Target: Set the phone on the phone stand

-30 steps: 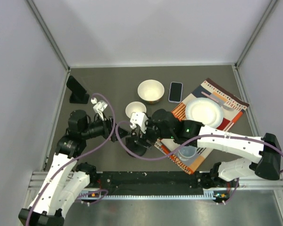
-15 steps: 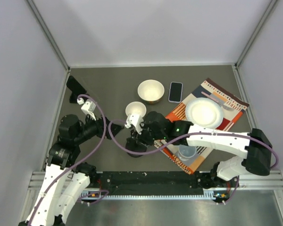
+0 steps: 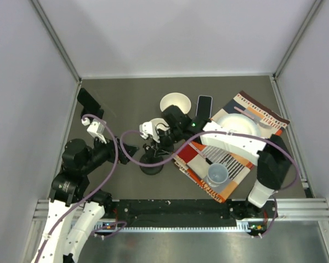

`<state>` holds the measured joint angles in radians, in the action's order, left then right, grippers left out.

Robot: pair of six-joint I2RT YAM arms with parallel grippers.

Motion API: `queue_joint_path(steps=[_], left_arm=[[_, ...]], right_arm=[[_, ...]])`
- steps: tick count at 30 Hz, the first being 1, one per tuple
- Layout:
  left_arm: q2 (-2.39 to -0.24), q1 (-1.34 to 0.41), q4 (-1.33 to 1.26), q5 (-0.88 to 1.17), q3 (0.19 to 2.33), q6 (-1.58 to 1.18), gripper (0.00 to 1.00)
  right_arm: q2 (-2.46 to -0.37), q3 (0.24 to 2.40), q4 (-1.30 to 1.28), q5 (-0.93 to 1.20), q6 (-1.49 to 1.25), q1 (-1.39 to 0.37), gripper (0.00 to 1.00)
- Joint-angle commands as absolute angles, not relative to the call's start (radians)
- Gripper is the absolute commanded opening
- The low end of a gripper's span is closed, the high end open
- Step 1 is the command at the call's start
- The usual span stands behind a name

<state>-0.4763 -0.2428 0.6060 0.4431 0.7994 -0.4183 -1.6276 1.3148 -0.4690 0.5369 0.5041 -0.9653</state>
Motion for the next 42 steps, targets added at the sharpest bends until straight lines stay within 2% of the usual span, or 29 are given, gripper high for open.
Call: queue_joint_path(steps=[1, 5, 9, 11, 13, 15, 19, 20, 22, 23, 26, 30, 33, 37, 42], left_arm=[[-0.448, -0.241, 0.600, 0.431, 0.821, -0.439, 0.91], [-0.485, -0.241, 0.630, 0.460, 0.807, -0.436, 0.97], [-0.494, -0.241, 0.635, 0.446, 0.818, -0.416, 0.98], [-0.497, -0.241, 0.629, 0.436, 0.827, -0.410, 0.98], [-0.500, -0.241, 0.624, 0.423, 0.831, -0.405, 0.98], [-0.497, -0.241, 0.618, 0.408, 0.831, -0.403, 0.98], [-0.486, -0.241, 0.615, 0.370, 0.824, -0.403, 0.98], [-0.482, -0.241, 0.614, 0.362, 0.822, -0.403, 0.98], [-0.482, -0.241, 0.615, 0.345, 0.819, -0.400, 0.98], [-0.482, -0.241, 0.615, 0.342, 0.818, -0.397, 0.98], [-0.494, -0.241, 0.611, 0.342, 0.818, -0.393, 0.98], [-0.500, -0.241, 0.612, 0.350, 0.828, -0.387, 0.98], [-0.488, -0.241, 0.618, 0.345, 0.831, -0.379, 0.98], [-0.482, -0.241, 0.640, 0.336, 0.841, -0.370, 0.98], [-0.483, -0.241, 0.646, 0.337, 0.850, -0.367, 0.98]], right_arm=[[-1.745, 1.574, -0.616, 0.689, 0.698, -0.946, 0.00], [-1.821, 1.666, -0.675, 0.693, 0.710, -0.948, 0.00], [-1.842, 1.724, -0.672, 0.644, 0.648, -0.950, 0.42], [-1.836, 1.744, -0.660, 0.594, 0.597, -0.950, 0.52], [-1.822, 1.762, -0.646, 0.559, 0.503, -0.948, 0.76], [-1.790, 1.758, -0.631, 0.515, 0.425, -0.942, 0.96], [-1.674, 1.643, -0.493, 0.438, 0.272, -0.884, 0.99], [-1.645, 1.570, -0.441, 0.401, 0.161, -0.864, 0.99], [-1.566, 1.501, -0.287, 0.245, 0.022, -0.780, 0.99], [-1.553, 1.455, -0.253, 0.195, -0.118, -0.744, 0.99], [-1.546, 1.430, -0.219, 0.019, -0.300, -0.635, 0.99], [-1.635, 1.451, -0.264, -0.217, -0.432, -0.516, 0.99], [-1.722, 1.531, -0.330, -0.236, -0.500, -0.457, 0.99], [-1.949, 1.701, -0.431, -0.200, -0.413, -0.407, 0.99], [-2.095, 1.868, -0.551, -0.252, -0.380, -0.379, 0.99]])
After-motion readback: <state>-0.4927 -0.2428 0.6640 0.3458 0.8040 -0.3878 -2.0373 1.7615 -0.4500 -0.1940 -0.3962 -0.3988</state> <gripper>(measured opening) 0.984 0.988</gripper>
